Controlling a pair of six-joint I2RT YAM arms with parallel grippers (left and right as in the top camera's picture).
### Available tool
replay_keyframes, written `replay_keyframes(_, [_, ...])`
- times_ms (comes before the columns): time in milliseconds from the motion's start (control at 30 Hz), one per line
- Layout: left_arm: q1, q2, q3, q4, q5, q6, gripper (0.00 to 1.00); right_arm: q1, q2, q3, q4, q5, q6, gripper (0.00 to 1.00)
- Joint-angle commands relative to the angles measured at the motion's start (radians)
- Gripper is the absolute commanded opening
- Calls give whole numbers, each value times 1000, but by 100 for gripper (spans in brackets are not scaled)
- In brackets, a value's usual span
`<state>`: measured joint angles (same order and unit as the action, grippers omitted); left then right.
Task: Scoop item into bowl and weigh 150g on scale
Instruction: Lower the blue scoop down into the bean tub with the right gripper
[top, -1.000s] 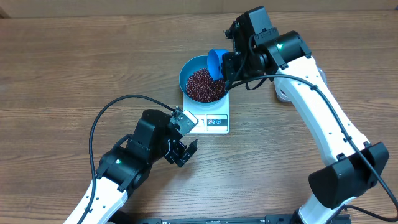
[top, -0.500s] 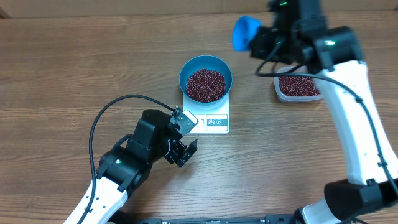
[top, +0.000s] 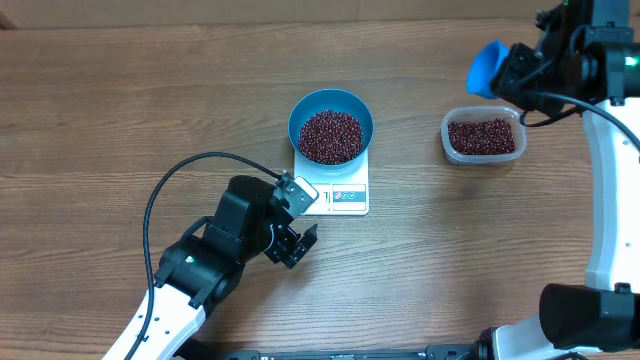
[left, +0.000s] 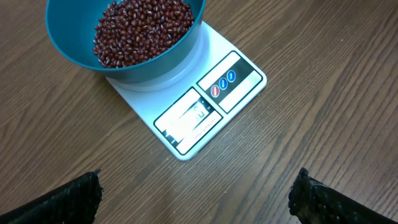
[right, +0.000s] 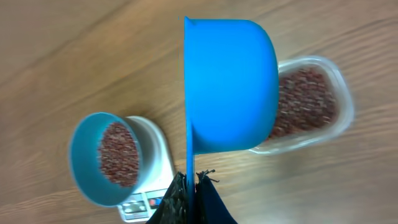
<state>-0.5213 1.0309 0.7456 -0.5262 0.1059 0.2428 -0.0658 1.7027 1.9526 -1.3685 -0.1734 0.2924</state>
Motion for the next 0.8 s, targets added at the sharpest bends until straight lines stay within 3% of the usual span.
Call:
replay_keyframes(0, [6, 3, -4, 3, 18, 4, 100, -8, -10, 23, -19, 104, -39, 4])
replay_keyframes(267, [6, 3, -4, 3, 18, 4, 100, -8, -5, 6, -51, 196, -89, 4])
replay_keyframes(767, [6, 3, -4, 3, 18, 4, 100, 32, 11, -11, -81, 378, -56, 4])
